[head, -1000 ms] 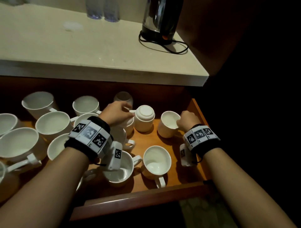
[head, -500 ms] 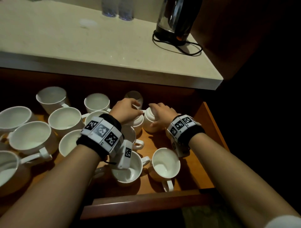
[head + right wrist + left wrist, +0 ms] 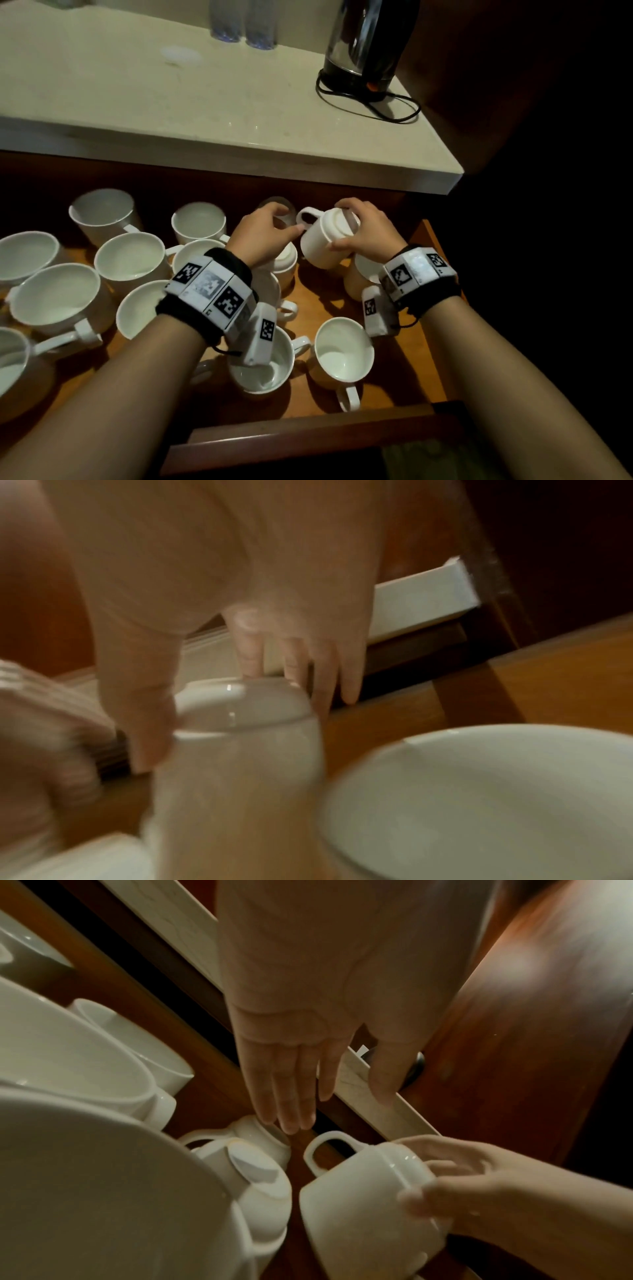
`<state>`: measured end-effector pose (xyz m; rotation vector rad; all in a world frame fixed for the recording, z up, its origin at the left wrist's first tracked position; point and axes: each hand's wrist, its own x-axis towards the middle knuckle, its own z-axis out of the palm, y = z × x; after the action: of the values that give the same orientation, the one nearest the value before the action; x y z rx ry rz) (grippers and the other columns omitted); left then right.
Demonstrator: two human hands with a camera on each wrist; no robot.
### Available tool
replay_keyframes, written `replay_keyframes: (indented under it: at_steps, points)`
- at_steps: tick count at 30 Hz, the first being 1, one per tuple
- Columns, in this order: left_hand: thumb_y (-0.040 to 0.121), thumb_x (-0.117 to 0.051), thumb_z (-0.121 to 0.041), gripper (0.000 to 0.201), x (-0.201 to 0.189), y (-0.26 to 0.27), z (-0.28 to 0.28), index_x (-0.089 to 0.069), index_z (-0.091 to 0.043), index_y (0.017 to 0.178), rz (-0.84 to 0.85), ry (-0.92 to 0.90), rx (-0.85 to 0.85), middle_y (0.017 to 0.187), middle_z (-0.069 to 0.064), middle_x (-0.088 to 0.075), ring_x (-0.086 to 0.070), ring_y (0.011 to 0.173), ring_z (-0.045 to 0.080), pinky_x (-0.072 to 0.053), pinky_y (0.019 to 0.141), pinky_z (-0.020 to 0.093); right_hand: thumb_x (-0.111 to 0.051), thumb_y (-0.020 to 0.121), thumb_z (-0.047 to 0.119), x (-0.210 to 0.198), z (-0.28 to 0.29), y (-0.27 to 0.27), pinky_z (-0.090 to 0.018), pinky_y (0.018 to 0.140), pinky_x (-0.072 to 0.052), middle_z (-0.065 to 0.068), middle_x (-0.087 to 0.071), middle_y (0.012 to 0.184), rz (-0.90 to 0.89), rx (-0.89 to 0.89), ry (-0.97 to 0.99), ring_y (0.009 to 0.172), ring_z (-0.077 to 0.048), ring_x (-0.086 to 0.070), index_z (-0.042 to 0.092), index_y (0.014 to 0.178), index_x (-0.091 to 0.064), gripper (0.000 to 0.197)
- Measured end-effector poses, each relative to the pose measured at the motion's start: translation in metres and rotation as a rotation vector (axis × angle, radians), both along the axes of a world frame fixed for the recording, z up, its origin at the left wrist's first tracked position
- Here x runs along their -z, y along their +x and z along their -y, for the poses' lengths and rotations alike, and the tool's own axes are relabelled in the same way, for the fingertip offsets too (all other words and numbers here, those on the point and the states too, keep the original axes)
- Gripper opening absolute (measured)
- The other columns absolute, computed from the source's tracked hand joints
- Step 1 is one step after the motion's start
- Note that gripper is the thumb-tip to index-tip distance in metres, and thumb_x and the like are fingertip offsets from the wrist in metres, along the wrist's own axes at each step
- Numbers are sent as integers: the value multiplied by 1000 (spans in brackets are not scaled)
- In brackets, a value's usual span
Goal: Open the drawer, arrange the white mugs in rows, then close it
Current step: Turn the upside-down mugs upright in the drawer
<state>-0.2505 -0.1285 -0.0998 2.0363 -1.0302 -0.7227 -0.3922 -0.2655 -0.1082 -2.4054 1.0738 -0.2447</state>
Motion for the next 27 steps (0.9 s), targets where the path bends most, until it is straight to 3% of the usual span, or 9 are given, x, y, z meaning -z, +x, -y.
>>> replay_keyframes:
  at_steps: [6, 10, 13, 15, 18, 20, 22, 24, 27]
  points:
    - [88, -56, -47, 63, -1, -4, 1, -41, -13, 139, -121, -113, -30, 131, 3, -54, -55, 113, 18, -45, 94, 31, -79, 73, 13, -19, -11, -12, -6, 71, -47, 2, -55, 115, 483, 109, 290, 100, -5, -52, 13, 126, -53, 59]
    - [83, -63, -45, 78, -6, -7, 1, -26, -19, 147, -313, -206, -3, 134, 2, -49, -53, 115, 16, -48, 99, 40, -65, 82, -1, -18, -22, -10, -32, 89, -54, -5, -58, 109, 768, 136, 754, 109, -23, -58, 12, 124, -49, 47]
    - [79, -72, -31, 89, -8, -6, -1, -18, -22, 149, -357, -309, -35, 124, 0, -47, -51, 116, 15, -46, 102, 41, -56, 84, -10, -15, -26, -8, -26, 80, -56, -7, -58, 105, 818, 62, 867, 98, -18, -60, 12, 122, -44, 45]
    - [71, -79, -25, 100, -7, -2, -3, -15, -27, 149, -415, -363, -72, 119, 0, -50, -54, 118, 20, -44, 103, 45, -62, 82, -3, -12, -26, -9, -24, 79, -56, -6, -59, 104, 778, 26, 899, 97, -17, -60, 14, 116, -44, 43]
    - [64, -84, -15, 107, -7, 3, -4, -17, -27, 148, -428, -425, -87, 119, -1, -53, -49, 123, 17, -43, 103, 38, -78, 64, 52, -8, -22, -10, -29, 90, -51, 2, -65, 103, 659, 1, 900, 99, -12, -63, 22, 107, -54, 58]
    - [64, -84, -9, 105, -9, 1, -5, -21, -27, 146, -361, -441, -63, 117, -8, -50, -44, 119, 10, -41, 98, 29, -55, 62, 73, -11, -20, -9, -37, 100, -45, 0, -67, 105, 608, 16, 788, 105, -15, -62, 21, 103, -60, 67]
    - [61, -85, -9, 106, -8, -2, -5, -23, -30, 144, -299, -435, -12, 122, -6, -48, -43, 119, 10, -41, 100, 30, -37, 72, 70, -13, -18, -9, -46, 102, -43, -9, -65, 106, 593, 32, 631, 107, -24, -61, 17, 101, -64, 66]
    - [59, -87, -9, 108, -6, -5, -4, -24, -33, 144, -246, -394, 63, 128, 2, -46, -43, 122, 12, -39, 104, 30, -32, 85, 62, -14, -19, -8, -42, 94, -48, -10, -65, 96, 568, 38, 502, 94, -22, -61, 10, 99, -66, 63]
    - [54, -89, -14, 109, -4, -11, -2, -27, -36, 141, -157, -328, 183, 124, -1, -47, -46, 122, 15, -40, 106, 36, -40, 97, 44, -13, -21, -10, -26, 67, -49, 13, -60, 65, 479, -12, 355, 69, -6, -59, 14, 77, -66, 44]
